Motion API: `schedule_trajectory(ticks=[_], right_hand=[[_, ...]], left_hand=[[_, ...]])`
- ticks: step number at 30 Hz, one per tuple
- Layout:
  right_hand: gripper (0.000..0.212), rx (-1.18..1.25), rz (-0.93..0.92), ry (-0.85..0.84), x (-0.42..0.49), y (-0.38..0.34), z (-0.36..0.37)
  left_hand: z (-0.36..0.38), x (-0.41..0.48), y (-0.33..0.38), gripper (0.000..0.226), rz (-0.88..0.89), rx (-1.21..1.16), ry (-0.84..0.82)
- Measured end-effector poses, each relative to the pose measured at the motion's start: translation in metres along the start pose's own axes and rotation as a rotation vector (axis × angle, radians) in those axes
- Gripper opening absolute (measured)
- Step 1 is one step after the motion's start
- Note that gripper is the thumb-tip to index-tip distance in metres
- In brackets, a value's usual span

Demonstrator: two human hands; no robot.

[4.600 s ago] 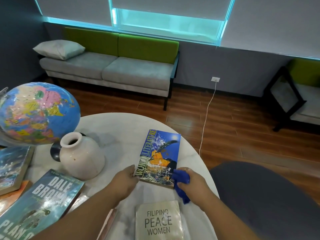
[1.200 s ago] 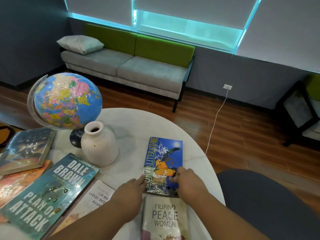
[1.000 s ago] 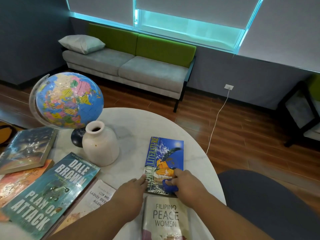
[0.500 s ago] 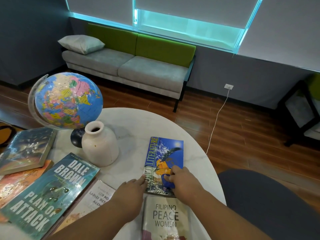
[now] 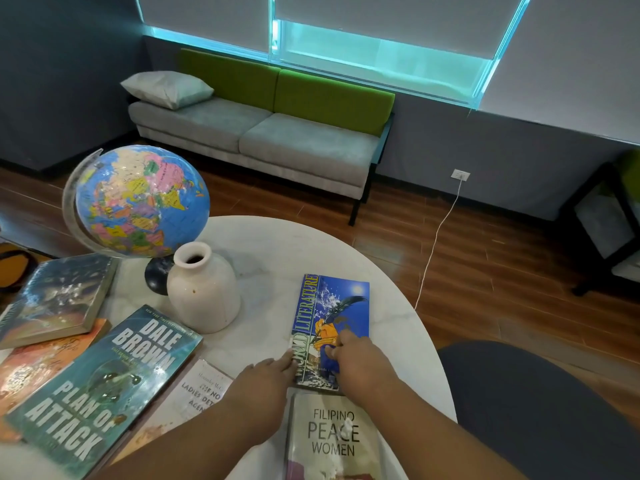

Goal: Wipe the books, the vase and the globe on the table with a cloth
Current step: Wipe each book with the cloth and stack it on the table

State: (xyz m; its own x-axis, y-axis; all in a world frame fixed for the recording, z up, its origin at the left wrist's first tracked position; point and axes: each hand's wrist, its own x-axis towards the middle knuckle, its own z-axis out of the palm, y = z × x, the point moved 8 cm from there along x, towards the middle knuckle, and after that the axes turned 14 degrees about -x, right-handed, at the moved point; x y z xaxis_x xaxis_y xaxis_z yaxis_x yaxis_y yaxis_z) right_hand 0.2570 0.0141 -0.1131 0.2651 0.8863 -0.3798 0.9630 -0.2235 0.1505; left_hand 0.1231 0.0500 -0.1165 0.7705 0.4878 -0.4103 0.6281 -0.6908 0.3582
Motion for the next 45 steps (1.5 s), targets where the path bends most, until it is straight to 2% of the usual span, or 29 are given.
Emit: schedule_trajectory(ticks=[3,6,8,11,13,16,18,22,27,31,37,41,45], right_hand=[[0.051,0.009,-0.078,0.009,-0.003,-0.014,0.002],[0.029,0.119,0.041,-0.002,-0.003,0.000,0.003],[0.042,0.071,0.063,-0.001,-0.001,0.002,0.000],[0.060,0.011,-0.067,0.022,-0.002,-0.018,0.001],[0.055,0.043,-0.095,0.012,-0.003,-0.020,0.003],[0.046,0.058,0.014,0.006,0.001,-0.006,-0.003],[0.050,0.033,0.019,0.024,0.005,-0.013,-0.009],[0.059,0.052,-0.144,0.051,-0.002,-0.042,-0.001],[0.054,0.045,-0.006,0.010,-0.001,-0.019,-0.005],[0.067,-0.017,-0.129,-0.002,-0.003,-0.047,-0.009],[0.043,0.008,-0.216,0.045,-0.020,-0.027,0.004],[0.041,0.044,-0.094,0.076,-0.024,0.004,0.008],[0.039,0.056,-0.184,0.040,-0.029,0.000,0.012]], left_hand=[[0.002,0.001,-0.002,0.069,-0.006,0.002,-0.010],[0.003,-0.002,-0.006,0.067,-0.016,0.002,-0.034],[0.003,-0.004,-0.007,0.065,-0.016,0.011,-0.036],[0.005,-0.010,-0.007,0.063,-0.021,0.032,-0.037],[0.008,-0.013,-0.008,0.066,-0.028,0.038,-0.040],[0.009,-0.016,-0.009,0.070,-0.034,0.034,-0.051],[0.009,-0.017,-0.008,0.071,-0.038,0.031,-0.054],[0.010,-0.017,-0.009,0.071,-0.049,0.029,-0.061],[0.011,-0.019,-0.010,0.071,-0.036,0.014,-0.074],[0.008,-0.022,-0.010,0.073,-0.016,0.021,-0.081],[0.007,-0.027,-0.008,0.074,-0.009,0.023,-0.084],[0.003,-0.026,-0.004,0.070,-0.005,-0.013,-0.031],[-0.001,-0.020,0.003,0.063,0.006,-0.060,0.030]])
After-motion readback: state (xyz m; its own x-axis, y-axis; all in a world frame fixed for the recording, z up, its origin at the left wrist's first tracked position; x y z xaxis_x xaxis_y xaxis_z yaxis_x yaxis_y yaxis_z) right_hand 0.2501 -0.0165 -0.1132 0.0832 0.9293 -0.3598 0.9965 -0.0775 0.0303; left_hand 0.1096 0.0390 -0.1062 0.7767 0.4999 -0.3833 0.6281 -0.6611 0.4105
